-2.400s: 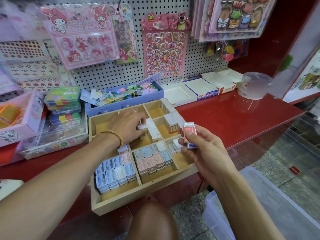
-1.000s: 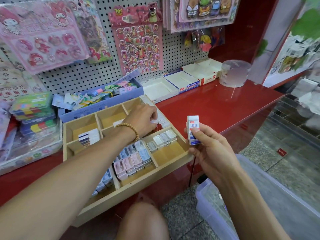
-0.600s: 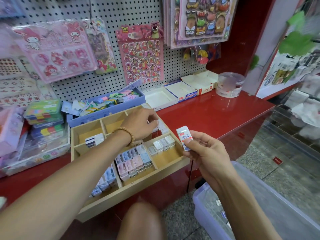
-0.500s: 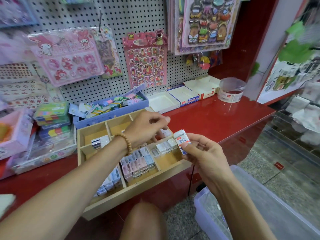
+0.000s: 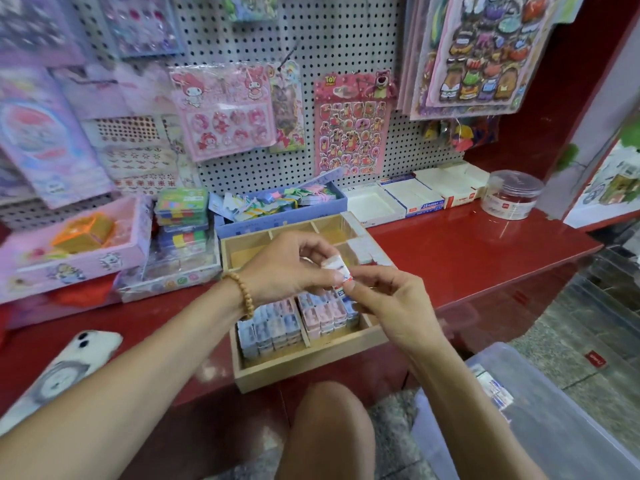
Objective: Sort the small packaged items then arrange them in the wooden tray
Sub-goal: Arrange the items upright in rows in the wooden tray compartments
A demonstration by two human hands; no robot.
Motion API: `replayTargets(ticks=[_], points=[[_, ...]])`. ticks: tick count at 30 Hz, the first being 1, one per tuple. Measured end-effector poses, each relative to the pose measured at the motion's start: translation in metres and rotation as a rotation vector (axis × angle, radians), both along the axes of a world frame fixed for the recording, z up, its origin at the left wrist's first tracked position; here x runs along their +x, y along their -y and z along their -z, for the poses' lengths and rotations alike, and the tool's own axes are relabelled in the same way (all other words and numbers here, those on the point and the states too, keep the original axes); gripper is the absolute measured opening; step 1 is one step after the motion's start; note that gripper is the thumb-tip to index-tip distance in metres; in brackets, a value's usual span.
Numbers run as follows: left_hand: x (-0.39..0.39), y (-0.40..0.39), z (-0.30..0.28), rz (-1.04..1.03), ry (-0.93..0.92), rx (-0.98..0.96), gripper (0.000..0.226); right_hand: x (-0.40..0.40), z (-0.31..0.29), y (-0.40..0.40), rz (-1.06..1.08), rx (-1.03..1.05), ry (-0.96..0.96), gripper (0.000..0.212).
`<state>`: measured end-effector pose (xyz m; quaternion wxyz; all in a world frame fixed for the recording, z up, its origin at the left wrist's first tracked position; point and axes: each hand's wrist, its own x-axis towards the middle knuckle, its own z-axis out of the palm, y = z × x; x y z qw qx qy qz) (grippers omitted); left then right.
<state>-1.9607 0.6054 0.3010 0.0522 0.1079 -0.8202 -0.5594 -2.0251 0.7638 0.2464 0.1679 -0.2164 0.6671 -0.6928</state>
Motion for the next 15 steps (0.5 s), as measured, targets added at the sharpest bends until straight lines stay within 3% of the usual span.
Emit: replayTargets(ticks=[4, 9, 15], points=[[0.009, 0.035, 0.007, -0.060, 0.010, -0.166, 0.018, -0.001, 0.003, 0.020, 0.018, 0.091, -0.059, 0.008], [0.011, 0.095, 0.030, -0.267, 0.060, -0.526, 0.019, -0.023, 0.005, 0.016, 0.122, 0.131, -0.028, 0.005], [0.004, 0.113, 0.067, -0.332, 0.137, -0.699, 0.017, -0.042, 0.009, 0.003, 0.202, 0.179, -0.034, 0.007]])
